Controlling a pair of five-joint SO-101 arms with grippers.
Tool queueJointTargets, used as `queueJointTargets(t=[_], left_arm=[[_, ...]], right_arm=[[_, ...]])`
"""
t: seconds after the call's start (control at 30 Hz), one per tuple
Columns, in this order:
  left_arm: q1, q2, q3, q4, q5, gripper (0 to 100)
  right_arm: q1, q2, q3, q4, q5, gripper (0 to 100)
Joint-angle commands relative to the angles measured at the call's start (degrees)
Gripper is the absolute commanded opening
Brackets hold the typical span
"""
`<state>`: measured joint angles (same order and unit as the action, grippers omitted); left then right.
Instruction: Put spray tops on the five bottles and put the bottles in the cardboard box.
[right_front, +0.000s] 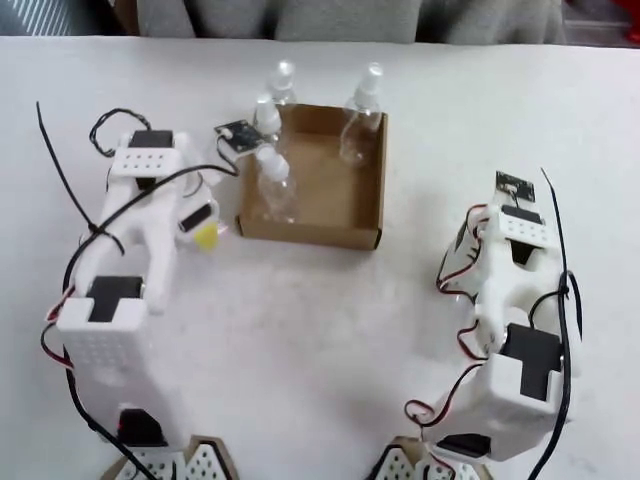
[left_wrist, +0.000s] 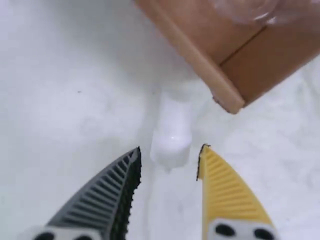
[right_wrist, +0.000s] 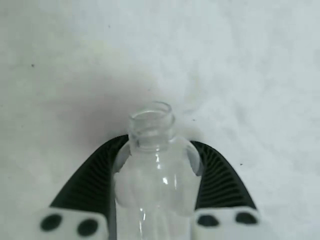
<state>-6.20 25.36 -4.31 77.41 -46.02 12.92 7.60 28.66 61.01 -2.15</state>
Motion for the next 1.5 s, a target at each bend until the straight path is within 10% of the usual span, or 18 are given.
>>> queueJointTargets(t=[0.0, 1.13, 1.47], left_arm=[[-0.48, -1.01, -0.26, 0.53, -0.35, 20], [1.1, -0.84, 5.71, -8.09, 8.18, 19], [1.8, -1.27, 8.09, -8.18, 8.09, 2]], right_arm=[[0.57, -1.98, -0.18, -0.84, 0.18, 1.5], [0.57, -1.98, -0.18, -0.84, 0.18, 1.5], [0.66, -1.98, -0.18, -0.84, 0.18, 1.5]])
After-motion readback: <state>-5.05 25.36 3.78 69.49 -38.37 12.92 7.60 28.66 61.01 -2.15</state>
